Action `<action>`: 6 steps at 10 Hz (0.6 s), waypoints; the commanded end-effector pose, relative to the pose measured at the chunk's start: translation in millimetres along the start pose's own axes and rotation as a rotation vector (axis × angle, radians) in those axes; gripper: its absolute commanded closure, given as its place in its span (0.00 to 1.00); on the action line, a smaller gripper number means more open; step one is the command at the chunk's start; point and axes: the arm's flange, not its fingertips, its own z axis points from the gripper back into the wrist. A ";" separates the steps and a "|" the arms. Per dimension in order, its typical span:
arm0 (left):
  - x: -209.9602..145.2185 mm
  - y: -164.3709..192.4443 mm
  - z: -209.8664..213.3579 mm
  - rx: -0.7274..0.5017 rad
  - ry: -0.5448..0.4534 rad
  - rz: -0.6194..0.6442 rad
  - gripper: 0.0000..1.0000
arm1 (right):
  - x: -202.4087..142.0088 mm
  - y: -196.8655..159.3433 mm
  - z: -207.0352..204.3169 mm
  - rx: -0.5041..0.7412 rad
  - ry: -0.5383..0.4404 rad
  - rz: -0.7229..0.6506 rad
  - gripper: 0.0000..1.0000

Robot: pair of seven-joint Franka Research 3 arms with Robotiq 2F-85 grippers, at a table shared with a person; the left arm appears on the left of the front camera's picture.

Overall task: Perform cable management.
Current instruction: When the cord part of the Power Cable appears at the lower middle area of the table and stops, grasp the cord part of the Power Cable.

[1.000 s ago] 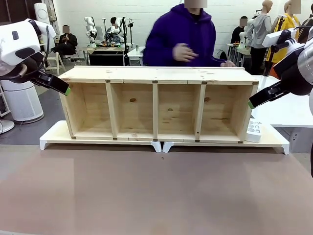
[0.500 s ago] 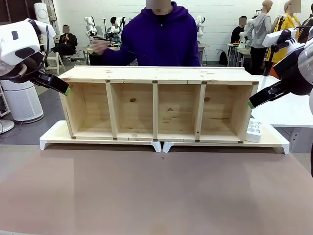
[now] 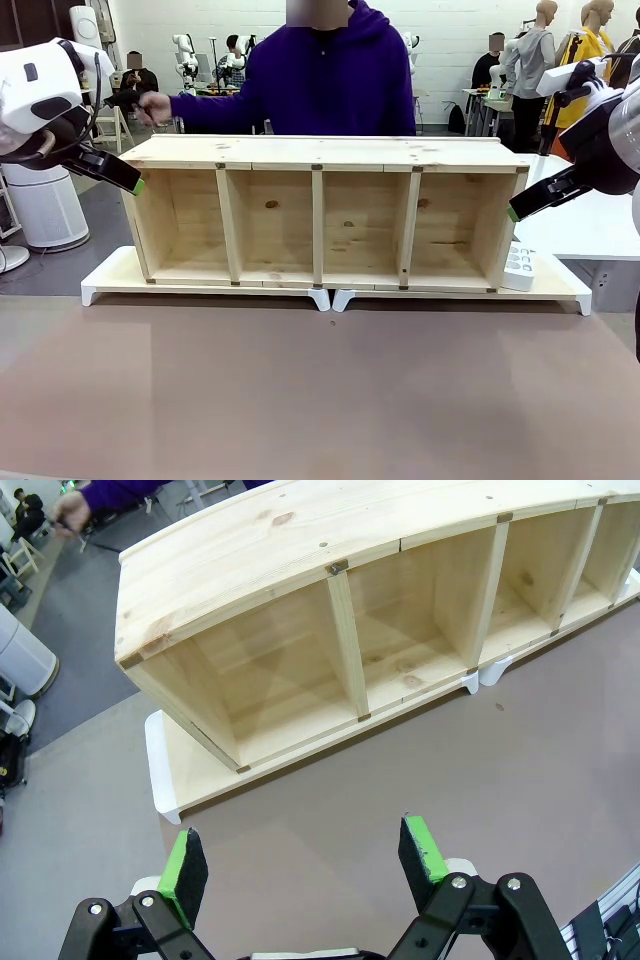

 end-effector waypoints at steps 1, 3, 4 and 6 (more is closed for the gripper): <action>2.1 0.0 -2.1 0.003 -0.014 -0.015 0.00 | 0.4 -0.6 -0.2 0.001 -0.004 0.005 0.00; 2.1 0.0 -2.1 0.003 -0.014 -0.015 0.00 | 0.4 -0.6 -0.2 0.001 -0.004 0.005 0.00; 2.1 0.0 -2.1 0.003 -0.014 -0.015 0.00 | 0.4 -0.6 -0.2 0.001 -0.004 0.005 0.00; 2.1 0.0 -2.1 0.003 -0.014 -0.015 0.00 | 0.4 -0.6 -0.2 0.001 -0.004 0.005 0.00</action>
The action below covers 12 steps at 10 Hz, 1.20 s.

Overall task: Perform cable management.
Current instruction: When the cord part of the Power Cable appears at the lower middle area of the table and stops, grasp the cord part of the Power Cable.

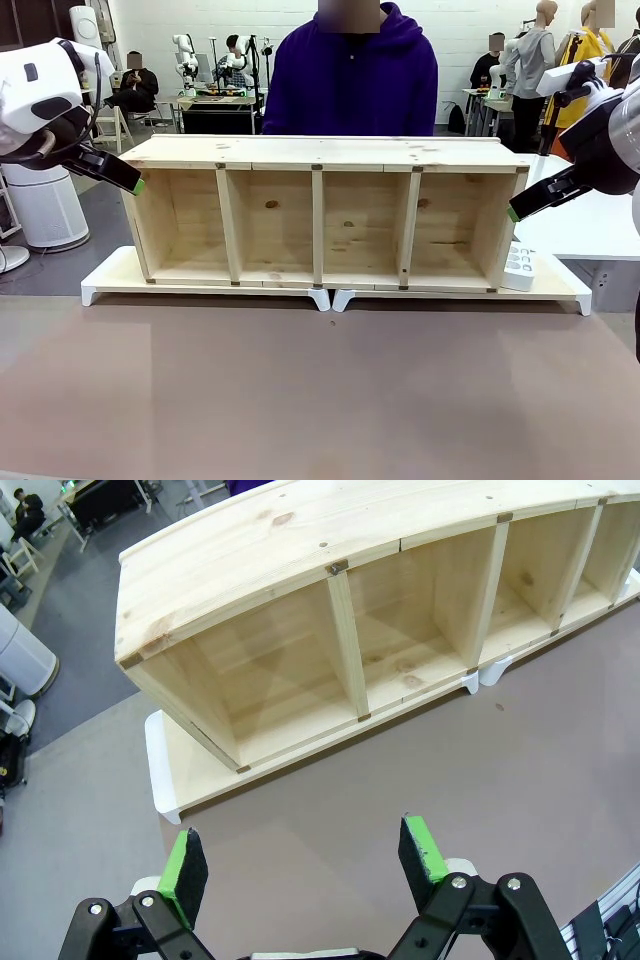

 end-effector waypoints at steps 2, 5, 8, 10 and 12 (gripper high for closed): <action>2.1 0.0 -2.1 0.003 -0.014 -0.015 0.00 | 0.4 -0.6 -0.2 0.001 -0.004 0.005 0.00; 2.1 0.0 -2.1 0.003 -0.014 -0.015 0.00 | 0.4 -0.6 -0.2 0.001 -0.004 0.005 0.00; 2.1 0.0 -2.1 0.003 -0.014 -0.015 0.00 | 0.4 -0.6 -0.2 0.001 -0.004 0.005 0.00; 2.1 0.0 -2.1 0.003 -0.014 -0.015 0.00 | 0.4 -0.6 -0.2 0.001 -0.004 0.005 0.00; 2.1 0.0 -2.1 0.003 -0.014 -0.015 0.00 | 0.4 -0.6 -0.2 0.001 -0.004 0.005 0.00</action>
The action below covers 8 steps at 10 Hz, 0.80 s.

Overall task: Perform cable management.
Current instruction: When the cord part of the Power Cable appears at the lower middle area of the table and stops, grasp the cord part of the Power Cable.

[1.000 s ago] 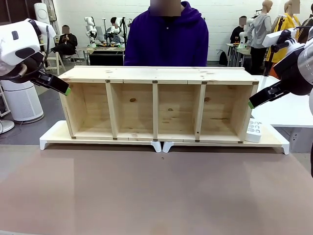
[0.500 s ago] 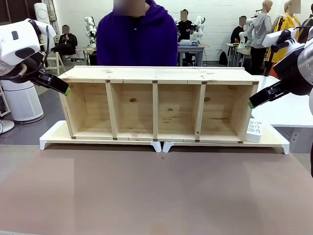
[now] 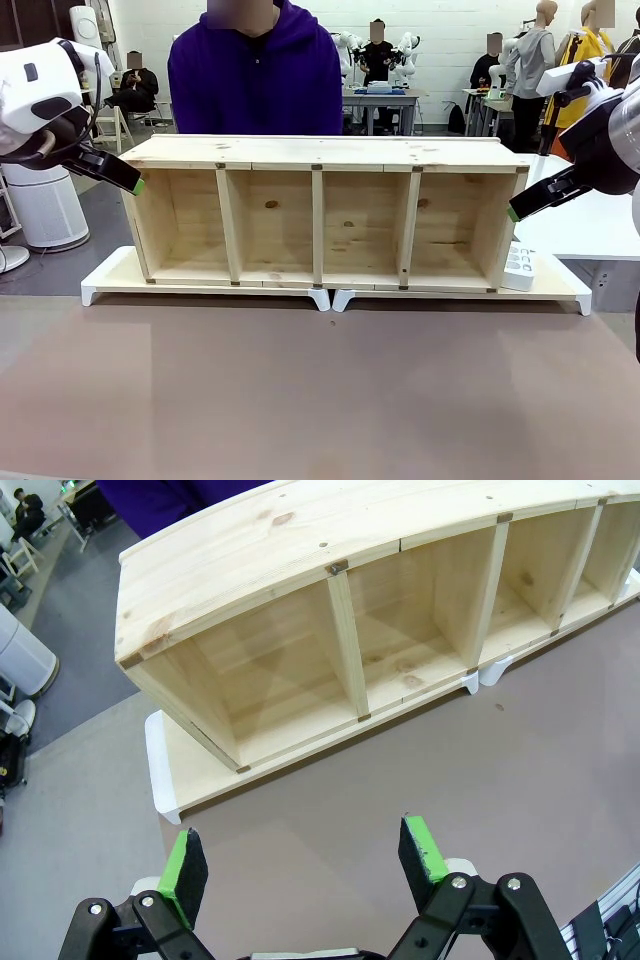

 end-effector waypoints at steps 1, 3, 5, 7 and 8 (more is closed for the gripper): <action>2.1 0.0 -2.1 0.003 -0.014 -0.015 0.00 | 0.4 -0.6 -0.2 0.001 -0.004 0.005 0.00; 2.1 0.0 -2.1 0.003 -0.014 -0.015 0.00 | 0.4 -0.6 -0.2 0.001 -0.004 0.005 0.00; 2.1 0.0 -2.1 0.003 -0.014 -0.015 0.00 | 0.4 -0.6 -0.2 0.001 -0.004 0.005 0.00; 2.1 0.0 -2.1 0.003 -0.014 -0.015 0.00 | 0.4 -0.6 -0.2 0.001 -0.004 0.005 0.00; 2.1 0.0 -2.1 0.003 -0.014 -0.015 0.00 | 0.4 -0.6 -0.2 0.001 -0.004 0.005 0.00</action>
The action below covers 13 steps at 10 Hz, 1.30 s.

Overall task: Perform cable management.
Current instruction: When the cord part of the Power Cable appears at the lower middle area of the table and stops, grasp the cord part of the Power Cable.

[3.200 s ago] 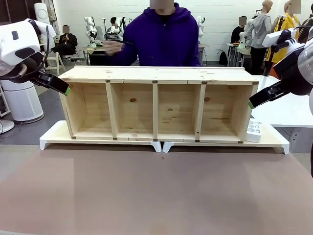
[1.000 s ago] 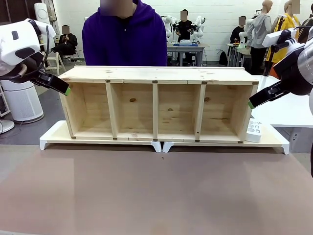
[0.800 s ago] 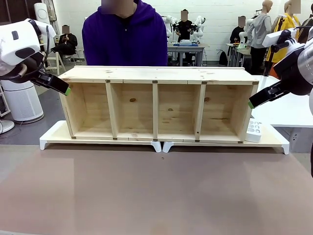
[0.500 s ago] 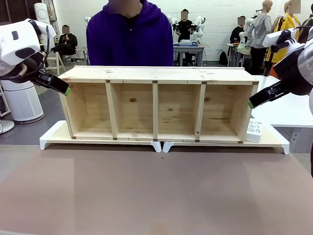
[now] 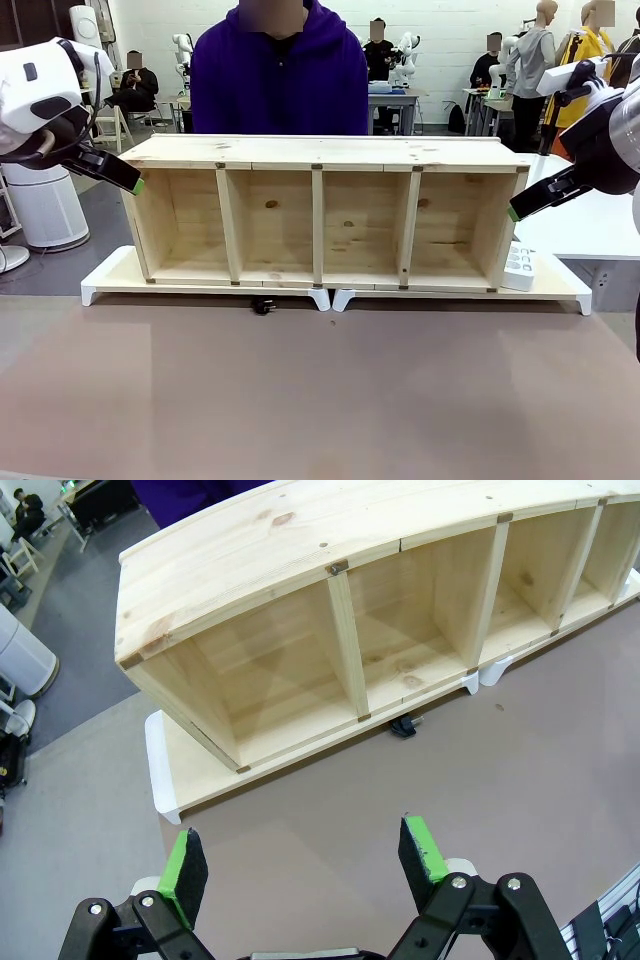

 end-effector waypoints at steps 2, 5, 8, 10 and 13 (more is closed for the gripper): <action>2.1 0.0 -2.1 0.003 -0.014 -0.015 0.00 | 0.4 -0.6 -0.2 0.001 -0.004 0.005 0.00; 2.1 0.0 -2.1 0.003 -0.014 -0.015 0.00 | 0.4 -0.6 -0.2 0.001 -0.004 0.005 0.00; 2.1 0.0 -2.1 0.003 -0.014 -0.015 0.00 | 0.4 -0.6 -0.2 0.001 -0.004 0.005 0.00; 2.1 0.0 -2.1 0.003 -0.014 -0.015 0.00 | 0.4 -0.6 -0.2 0.001 -0.004 0.005 0.00; 2.1 0.0 -2.1 0.003 -0.014 -0.015 0.00 | 0.4 -0.6 -0.2 0.001 -0.004 0.005 0.00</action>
